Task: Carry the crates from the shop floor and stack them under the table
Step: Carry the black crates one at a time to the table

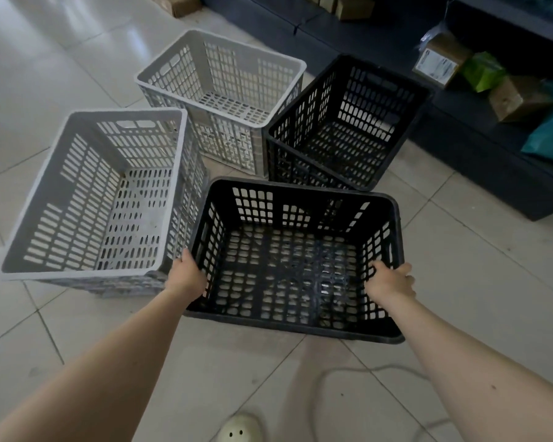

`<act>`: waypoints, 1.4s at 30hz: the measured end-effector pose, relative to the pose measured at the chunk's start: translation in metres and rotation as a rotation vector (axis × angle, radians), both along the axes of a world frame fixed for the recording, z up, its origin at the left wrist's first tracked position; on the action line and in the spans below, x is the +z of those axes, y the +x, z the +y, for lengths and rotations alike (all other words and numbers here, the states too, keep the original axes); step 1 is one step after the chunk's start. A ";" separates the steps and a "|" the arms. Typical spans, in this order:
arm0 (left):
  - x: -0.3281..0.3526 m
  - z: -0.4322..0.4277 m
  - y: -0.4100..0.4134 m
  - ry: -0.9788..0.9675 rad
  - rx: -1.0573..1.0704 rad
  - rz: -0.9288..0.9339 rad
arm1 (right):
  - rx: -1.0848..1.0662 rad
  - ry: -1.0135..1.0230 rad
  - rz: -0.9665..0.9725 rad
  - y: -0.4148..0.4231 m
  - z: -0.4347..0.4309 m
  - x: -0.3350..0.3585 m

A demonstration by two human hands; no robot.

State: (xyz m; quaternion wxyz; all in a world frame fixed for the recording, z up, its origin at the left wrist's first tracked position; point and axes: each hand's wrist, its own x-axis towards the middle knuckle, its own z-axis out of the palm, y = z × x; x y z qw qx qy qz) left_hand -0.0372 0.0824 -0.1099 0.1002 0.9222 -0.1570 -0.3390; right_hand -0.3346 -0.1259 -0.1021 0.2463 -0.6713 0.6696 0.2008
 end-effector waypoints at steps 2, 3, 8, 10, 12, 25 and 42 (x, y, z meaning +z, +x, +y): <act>-0.001 -0.004 -0.001 -0.025 -0.008 -0.056 | -0.012 -0.055 -0.010 0.002 0.001 -0.003; -0.001 -0.007 -0.002 -0.028 -0.007 -0.071 | -0.029 -0.087 -0.031 0.001 0.000 -0.005; -0.008 -0.024 0.011 0.065 0.096 -0.097 | -0.179 -0.251 -0.099 -0.007 -0.013 -0.007; -0.011 -0.022 0.020 0.074 0.183 -0.043 | -0.208 -0.271 -0.075 -0.011 -0.020 -0.005; -0.012 -0.013 0.025 0.032 0.241 0.026 | -0.201 -0.268 -0.059 -0.017 -0.024 0.000; 0.218 -0.024 -0.009 -0.081 0.284 -0.039 | -0.503 -0.477 -0.158 -0.068 -0.016 0.236; 0.857 -0.163 0.000 -0.808 0.024 0.130 | -0.430 -0.809 -0.624 -0.162 -0.088 0.851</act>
